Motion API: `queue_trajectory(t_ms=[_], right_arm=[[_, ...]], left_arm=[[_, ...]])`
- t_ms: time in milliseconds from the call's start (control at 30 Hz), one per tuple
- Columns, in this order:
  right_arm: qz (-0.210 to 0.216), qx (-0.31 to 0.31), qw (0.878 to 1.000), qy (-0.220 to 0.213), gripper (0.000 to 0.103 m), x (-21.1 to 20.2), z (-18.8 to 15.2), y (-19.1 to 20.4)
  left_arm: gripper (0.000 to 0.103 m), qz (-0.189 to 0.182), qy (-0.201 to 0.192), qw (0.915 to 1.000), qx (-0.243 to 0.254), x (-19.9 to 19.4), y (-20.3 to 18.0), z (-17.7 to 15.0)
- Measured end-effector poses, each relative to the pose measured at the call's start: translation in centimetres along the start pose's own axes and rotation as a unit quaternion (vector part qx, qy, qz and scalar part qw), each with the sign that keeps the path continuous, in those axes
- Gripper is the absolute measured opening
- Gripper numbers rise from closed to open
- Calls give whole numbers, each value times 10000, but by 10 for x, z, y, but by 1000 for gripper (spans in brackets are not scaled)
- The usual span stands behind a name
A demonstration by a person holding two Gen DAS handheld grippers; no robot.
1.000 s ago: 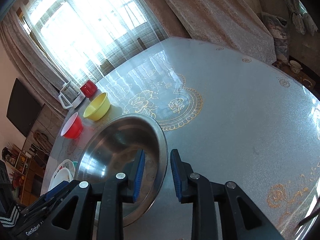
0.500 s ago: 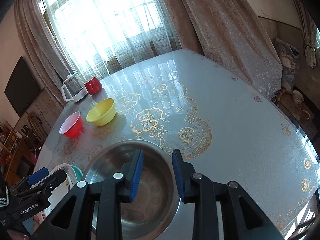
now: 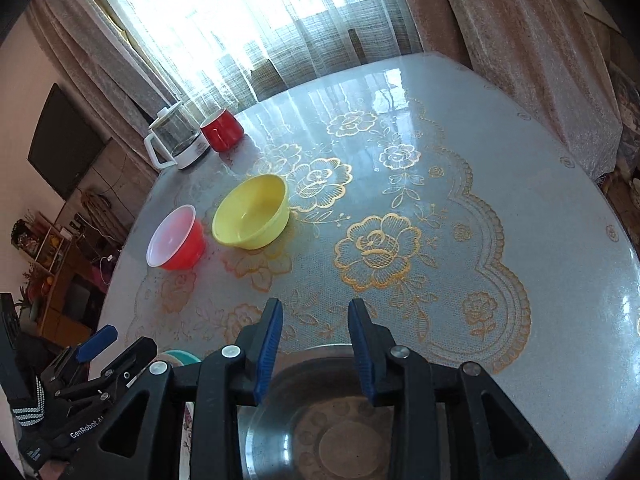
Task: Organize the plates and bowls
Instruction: 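Move both grippers to the yellow bowl rim and close on it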
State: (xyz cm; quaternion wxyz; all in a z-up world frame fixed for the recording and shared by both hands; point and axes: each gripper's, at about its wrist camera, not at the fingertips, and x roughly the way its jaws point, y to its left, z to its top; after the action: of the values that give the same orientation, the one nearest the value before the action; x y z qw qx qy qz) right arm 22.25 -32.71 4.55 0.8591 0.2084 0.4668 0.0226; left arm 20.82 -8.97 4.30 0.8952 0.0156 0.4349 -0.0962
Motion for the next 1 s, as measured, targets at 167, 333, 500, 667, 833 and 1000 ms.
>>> queue_trajectory(t_ms=[167,333,500,667,833,1000], right_arm=[[230,201,9988,382,34,34,33,11],[350,647,9947,723,34,75,64,14],[439,855,9906,971,34,113,86,22],[222,924,9895,1086,34,143,99,28],[285,1133,9849,1278,29,169,100,28],[173,1071,9837,1436,15,177,92,29]], left_arm=[[91,-14,210,9986,-486,19,28,29],[91,-14,305,9963,-798,41,45,47],[91,-247,376,9933,-1064,61,50,55],[89,-387,590,9920,-1048,81,44,60],[88,-380,713,9916,-1008,99,35,66],[72,-343,848,9923,-841,119,25,72]])
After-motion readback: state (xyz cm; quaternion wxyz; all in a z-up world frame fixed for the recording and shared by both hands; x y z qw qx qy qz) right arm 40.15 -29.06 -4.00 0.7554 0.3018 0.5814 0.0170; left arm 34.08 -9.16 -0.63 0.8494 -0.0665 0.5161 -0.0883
